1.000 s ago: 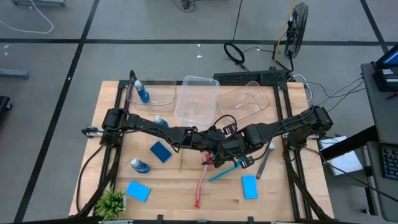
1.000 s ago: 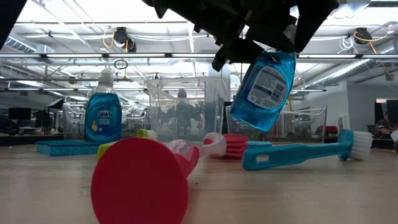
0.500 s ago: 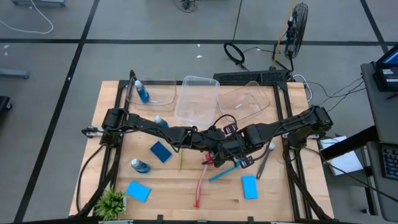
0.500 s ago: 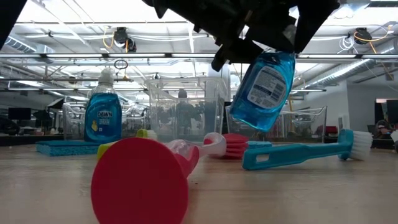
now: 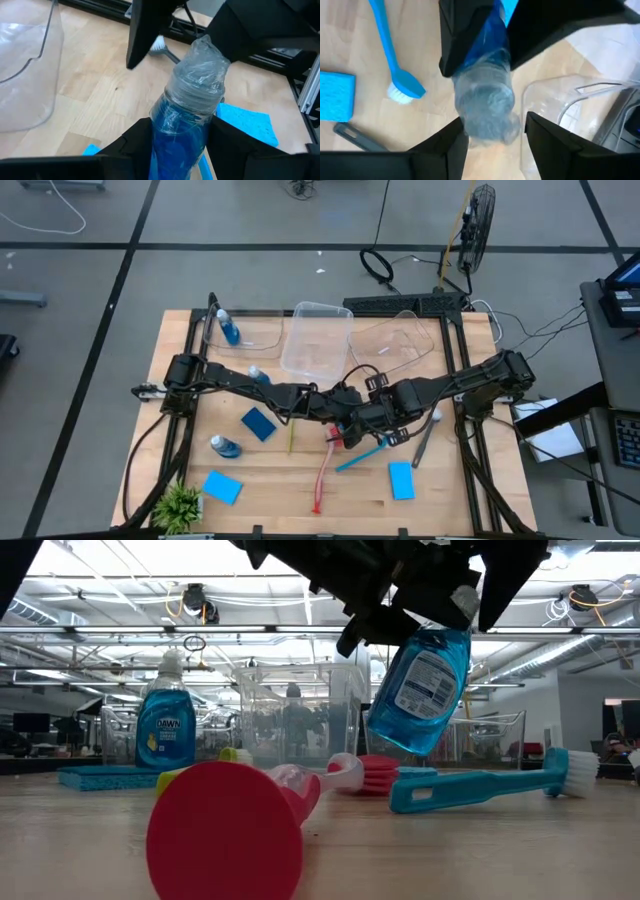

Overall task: Pick & Place Kitchen Sink Supplies
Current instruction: Put the dish soap into the left transparent bin

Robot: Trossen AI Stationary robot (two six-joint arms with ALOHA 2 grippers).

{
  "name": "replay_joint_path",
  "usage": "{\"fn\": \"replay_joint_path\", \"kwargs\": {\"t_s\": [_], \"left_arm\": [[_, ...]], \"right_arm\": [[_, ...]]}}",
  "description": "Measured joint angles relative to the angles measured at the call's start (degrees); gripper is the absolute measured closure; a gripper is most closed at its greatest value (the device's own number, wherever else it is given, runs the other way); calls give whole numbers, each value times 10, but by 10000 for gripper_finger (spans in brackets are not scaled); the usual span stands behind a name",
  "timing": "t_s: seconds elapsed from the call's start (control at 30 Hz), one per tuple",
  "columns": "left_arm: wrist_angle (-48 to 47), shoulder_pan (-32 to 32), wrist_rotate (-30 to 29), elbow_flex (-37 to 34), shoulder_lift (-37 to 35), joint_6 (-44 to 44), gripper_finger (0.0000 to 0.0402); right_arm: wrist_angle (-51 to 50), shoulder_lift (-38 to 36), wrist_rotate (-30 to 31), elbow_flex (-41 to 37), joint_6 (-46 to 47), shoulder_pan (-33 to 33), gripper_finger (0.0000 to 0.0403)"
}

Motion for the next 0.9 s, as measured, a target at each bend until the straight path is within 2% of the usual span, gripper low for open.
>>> {"fn": "replay_joint_path", "kwargs": {"t_s": [0.23,0.57,0.77,0.9], "left_arm": [[-3,0,-8,0,0,-2,243],[2,0,-18,0,-18,-3,243],[-3,0,-50,0,-50,9,243],[9,0,-79,0,-73,12,243]], "right_arm": [[-9,-39,-1,0,44,0,219],[-15,-154,-3,0,143,-4,220],[-24,-234,-2,0,204,-15,220],[-22,-288,23,0,240,-16,220]]}}
